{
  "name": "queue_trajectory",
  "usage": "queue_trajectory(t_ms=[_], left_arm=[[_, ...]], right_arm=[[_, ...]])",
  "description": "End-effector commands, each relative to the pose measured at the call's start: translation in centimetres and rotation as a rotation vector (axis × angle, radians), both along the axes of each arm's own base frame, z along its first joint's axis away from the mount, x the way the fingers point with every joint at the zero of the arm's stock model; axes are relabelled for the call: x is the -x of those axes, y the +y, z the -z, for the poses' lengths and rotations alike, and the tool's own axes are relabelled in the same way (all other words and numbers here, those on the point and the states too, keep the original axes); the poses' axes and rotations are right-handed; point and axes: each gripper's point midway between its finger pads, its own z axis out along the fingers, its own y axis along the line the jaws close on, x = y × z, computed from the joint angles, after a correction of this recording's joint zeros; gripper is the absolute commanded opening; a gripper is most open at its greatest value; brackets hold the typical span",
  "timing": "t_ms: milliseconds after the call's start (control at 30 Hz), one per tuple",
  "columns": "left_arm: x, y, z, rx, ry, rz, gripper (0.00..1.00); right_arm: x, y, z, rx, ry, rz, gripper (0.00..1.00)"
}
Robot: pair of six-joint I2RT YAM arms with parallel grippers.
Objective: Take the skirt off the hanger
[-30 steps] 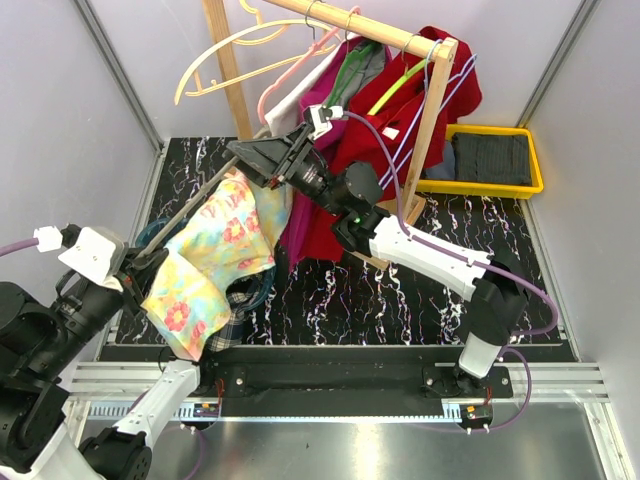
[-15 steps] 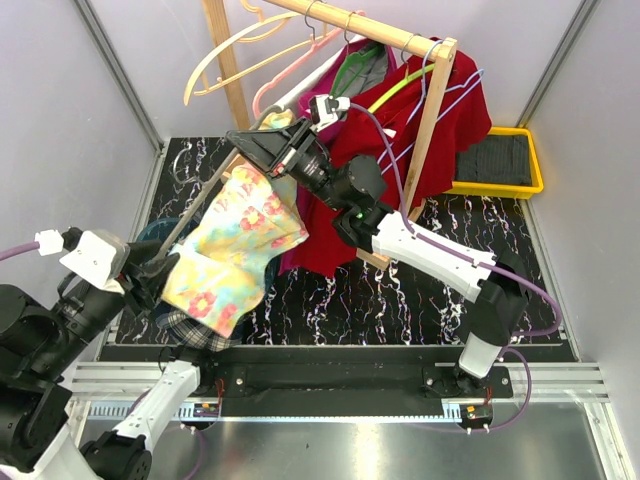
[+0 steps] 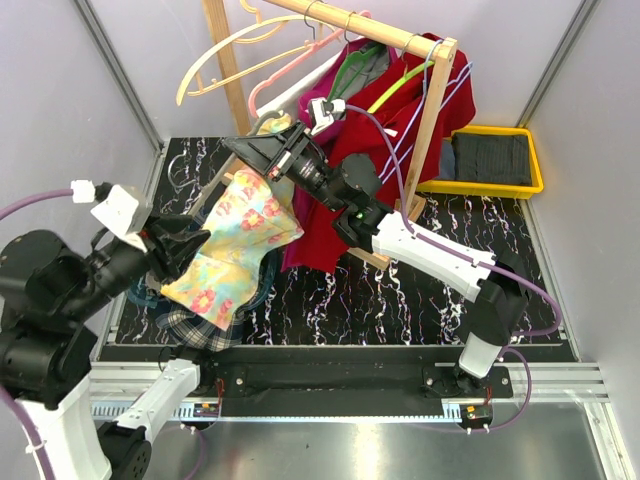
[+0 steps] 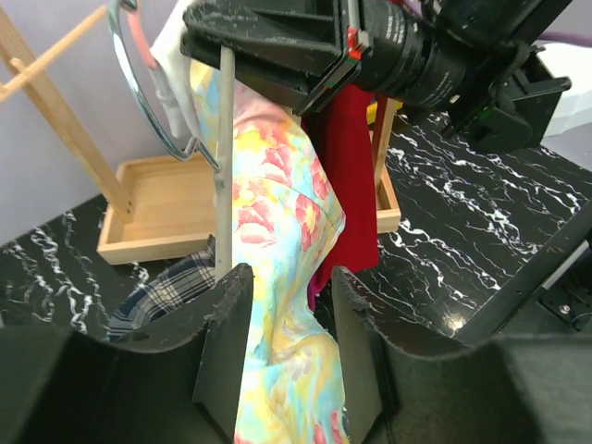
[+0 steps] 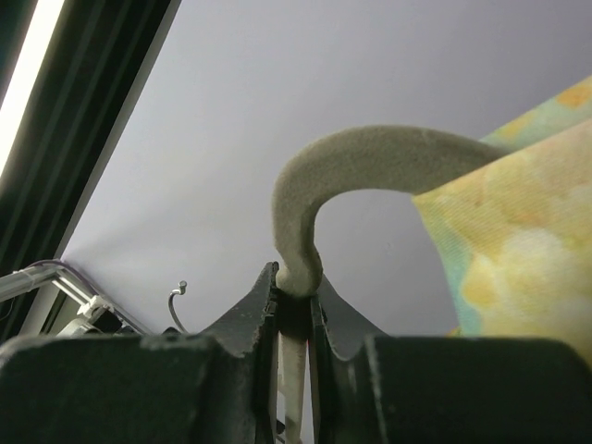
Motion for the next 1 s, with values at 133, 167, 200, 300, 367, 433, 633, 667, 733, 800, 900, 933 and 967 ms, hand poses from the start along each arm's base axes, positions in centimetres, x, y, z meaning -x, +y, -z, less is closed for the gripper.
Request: queue_trajectory(t_ms=[133, 167, 200, 300, 367, 433, 633, 667, 733, 800, 900, 933, 967], left_arm=[[-2.4, -1.0, 0.4, 0.014, -0.016, 0.036, 0.32], [-2.7, -1.0, 0.4, 0.010, -0.021, 0.035, 0.24], [-2.8, -1.0, 0.6, 0.007, -0.017, 0.034, 0.20], [-3.1, -1.0, 0.3, 0.009, -0.026, 0.031, 0.06], [-3.3, -1.0, 0.1, 0.012, -0.026, 0.029, 0.01], [-3.2, -1.0, -0.3, 0.012, -0.038, 0.026, 0.00], [-2.9, 0.1, -1.0, 0.001, -0.079, -0.031, 0.00], [-2.9, 0.3, -1.1, -0.001, -0.087, -0.044, 0.00], [-2.8, 1.1, -1.2, -0.008, -0.098, -0.088, 0.00], [-2.8, 1.6, -1.1, -0.016, -0.104, -0.119, 0.00], [-2.8, 2.2, -1.1, -0.022, -0.115, -0.154, 0.00], [-2.7, 2.3, -1.1, -0.022, -0.118, -0.158, 0.00], [-2.6, 2.4, -1.2, -0.021, -0.120, -0.161, 0.00]], right_arm=[[2.9, -2.9, -7.0, -0.138, -0.111, 0.001, 0.13], [3.2, -2.8, -7.3, -0.135, -0.122, 0.001, 0.13], [3.7, -2.4, -7.3, -0.130, -0.128, -0.012, 0.13], [4.5, -1.6, -7.0, -0.117, -0.131, -0.029, 0.13], [4.9, -1.2, -7.0, -0.113, -0.135, -0.044, 0.13], [5.2, -0.3, -6.3, -0.099, -0.130, -0.064, 0.13], [6.5, 2.3, -5.0, -0.016, -0.163, -0.137, 0.21], [6.5, 2.5, -4.5, 0.009, -0.165, -0.136, 0.22], [6.4, 2.7, -3.2, 0.043, -0.168, -0.129, 0.24], [6.6, 2.4, -2.9, 0.073, -0.190, -0.105, 0.24], [6.1, 1.6, -2.8, 0.102, -0.211, -0.045, 0.18], [6.0, 1.5, -2.6, 0.106, -0.211, -0.031, 0.18], [6.0, 1.3, -3.0, 0.101, -0.220, -0.021, 0.18]])
